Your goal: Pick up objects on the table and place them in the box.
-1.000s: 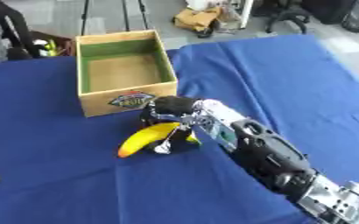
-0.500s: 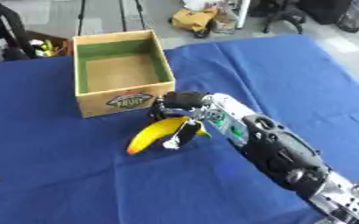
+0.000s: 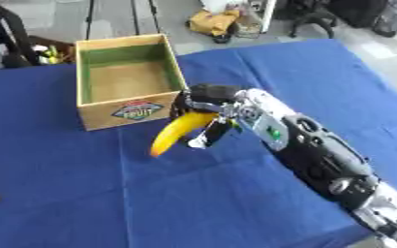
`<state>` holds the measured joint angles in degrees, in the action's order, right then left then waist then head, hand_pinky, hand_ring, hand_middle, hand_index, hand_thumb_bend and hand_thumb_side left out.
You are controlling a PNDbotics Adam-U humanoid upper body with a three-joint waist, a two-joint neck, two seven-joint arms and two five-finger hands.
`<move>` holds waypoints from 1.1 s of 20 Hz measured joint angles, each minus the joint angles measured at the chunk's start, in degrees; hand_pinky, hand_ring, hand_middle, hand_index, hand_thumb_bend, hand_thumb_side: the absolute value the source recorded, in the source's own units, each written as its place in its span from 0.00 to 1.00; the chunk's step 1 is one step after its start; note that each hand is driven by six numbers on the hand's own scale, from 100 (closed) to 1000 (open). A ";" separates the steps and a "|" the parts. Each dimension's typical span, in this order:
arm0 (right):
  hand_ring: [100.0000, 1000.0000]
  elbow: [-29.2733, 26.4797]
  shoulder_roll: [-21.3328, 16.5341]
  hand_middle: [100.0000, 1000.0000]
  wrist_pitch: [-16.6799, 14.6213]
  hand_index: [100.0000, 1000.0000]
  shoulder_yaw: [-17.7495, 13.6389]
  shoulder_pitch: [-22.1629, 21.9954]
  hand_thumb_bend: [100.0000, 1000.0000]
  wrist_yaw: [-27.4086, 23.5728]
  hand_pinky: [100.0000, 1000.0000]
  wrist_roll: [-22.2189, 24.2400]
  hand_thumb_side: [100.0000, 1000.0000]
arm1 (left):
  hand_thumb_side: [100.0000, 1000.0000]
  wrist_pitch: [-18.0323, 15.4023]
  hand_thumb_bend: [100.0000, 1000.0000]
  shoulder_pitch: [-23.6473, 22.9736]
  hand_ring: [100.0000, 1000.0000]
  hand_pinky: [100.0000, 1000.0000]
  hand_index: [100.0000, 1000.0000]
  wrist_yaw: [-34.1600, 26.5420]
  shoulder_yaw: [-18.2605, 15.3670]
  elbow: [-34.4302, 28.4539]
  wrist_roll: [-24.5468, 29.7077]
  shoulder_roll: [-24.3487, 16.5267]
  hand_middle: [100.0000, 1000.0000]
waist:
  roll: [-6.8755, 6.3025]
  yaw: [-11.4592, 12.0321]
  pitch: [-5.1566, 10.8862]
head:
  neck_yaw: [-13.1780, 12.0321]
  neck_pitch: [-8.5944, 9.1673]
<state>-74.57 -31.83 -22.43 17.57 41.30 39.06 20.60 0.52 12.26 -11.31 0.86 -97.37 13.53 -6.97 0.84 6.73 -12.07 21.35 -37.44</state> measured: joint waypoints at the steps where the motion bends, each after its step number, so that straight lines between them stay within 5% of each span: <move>1: 0.43 -0.20 -0.71 0.41 0.40 0.56 -0.47 0.10 0.07 -0.36 0.47 -0.35 0.14 | 1.00 0.00 0.11 0.01 0.72 0.55 0.53 0.00 0.01 -0.02 0.01 0.00 0.51 | 0.05 0.46 0.00 | 0.01 0.05; 9: 0.43 -0.89 -4.95 0.42 2.96 0.56 -3.24 1.18 0.09 -2.33 0.48 -3.63 0.12 | 1.00 0.07 0.12 1.65 0.72 0.55 0.53 -0.24 0.70 -0.57 0.48 -0.09 0.51 | 1.63 5.87 -0.78 | 1.50 1.98; 14: 0.43 -1.25 -6.15 0.42 3.30 0.56 -3.82 1.40 0.09 -2.34 0.47 -4.46 0.09 | 1.00 0.13 0.12 2.04 0.72 0.55 0.53 -0.29 1.05 -0.62 0.75 -0.11 0.51 | 1.97 6.74 -0.98 | 2.09 2.93; 18: 0.43 -1.19 -8.36 0.41 4.79 0.56 -5.80 2.30 0.08 -2.63 0.47 -6.49 0.09 | 1.00 0.12 0.12 2.60 0.72 0.55 0.53 -0.29 1.58 -0.68 1.33 -0.90 0.51 | 3.85 12.21 -1.37 | 3.42 5.10; 22: 0.43 -1.00 -10.75 0.41 6.29 0.56 -7.67 1.84 0.07 -3.74 0.47 -8.73 0.08 | 1.00 0.23 0.11 2.98 0.72 0.55 0.53 -0.33 2.75 -0.91 2.39 -1.08 0.51 | 4.10 15.46 -1.46 | 6.44 6.37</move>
<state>-75.57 -42.58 -16.14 9.90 43.14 35.32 11.87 0.75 15.24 -11.64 3.60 -98.28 15.91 -8.05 4.94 22.19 -13.53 27.79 -31.07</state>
